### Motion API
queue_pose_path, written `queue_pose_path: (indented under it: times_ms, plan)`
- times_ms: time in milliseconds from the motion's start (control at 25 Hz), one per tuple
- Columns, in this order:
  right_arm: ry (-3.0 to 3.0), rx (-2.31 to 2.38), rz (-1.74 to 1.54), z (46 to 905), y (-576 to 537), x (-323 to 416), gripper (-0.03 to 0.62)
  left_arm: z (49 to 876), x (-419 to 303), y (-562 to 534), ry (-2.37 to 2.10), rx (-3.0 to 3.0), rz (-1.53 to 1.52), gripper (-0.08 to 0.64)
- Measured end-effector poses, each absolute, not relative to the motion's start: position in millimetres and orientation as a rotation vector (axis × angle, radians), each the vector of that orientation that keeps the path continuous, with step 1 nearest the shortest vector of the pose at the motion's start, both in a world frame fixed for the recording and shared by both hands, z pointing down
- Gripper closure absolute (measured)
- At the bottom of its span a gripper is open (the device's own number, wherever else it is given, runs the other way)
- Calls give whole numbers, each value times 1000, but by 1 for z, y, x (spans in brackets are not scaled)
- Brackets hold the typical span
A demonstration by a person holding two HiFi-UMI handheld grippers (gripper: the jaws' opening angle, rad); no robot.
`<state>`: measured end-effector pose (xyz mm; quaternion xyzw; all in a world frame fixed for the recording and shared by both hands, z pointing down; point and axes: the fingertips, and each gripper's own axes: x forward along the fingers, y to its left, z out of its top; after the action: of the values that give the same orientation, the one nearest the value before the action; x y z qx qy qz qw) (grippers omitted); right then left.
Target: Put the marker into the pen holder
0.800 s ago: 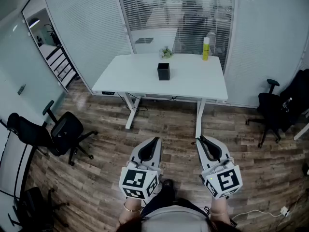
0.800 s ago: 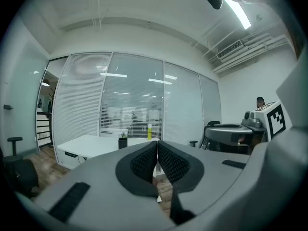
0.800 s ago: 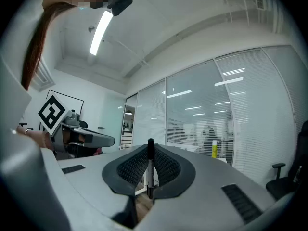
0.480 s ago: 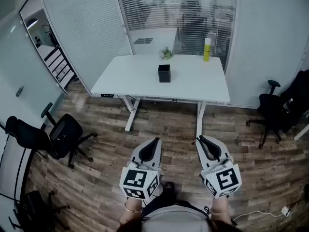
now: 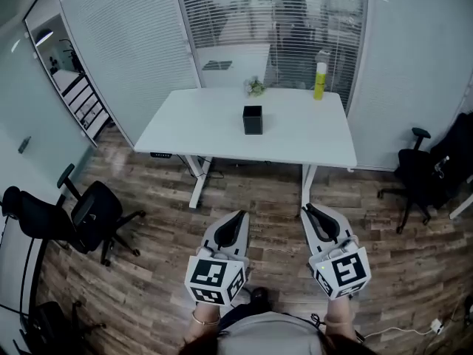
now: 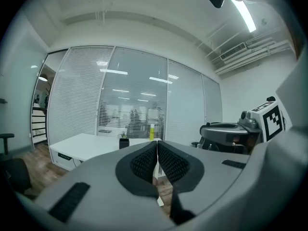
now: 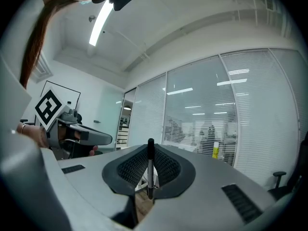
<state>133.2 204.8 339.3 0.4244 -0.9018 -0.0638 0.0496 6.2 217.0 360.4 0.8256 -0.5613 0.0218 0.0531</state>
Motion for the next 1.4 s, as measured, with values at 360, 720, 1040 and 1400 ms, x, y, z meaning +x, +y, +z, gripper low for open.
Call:
queue_pose_path:
  times_ms: [360,720,1040,1400]
  plan:
    - [-2764,1311,-202,331,162,106,535,357,-16,172,-1678,2543,39,538]
    - [-2754,1330,-214,330,136,77,535,367,-39,147,-1626,2555,45,538]
    - [-2745,1329,-220,329,121,71,535,372,-34,132,-1581,2567,35,538]
    - [-2761,1313,-224,329,76,65,535,374,-37,86,-1585,2564,38,538]
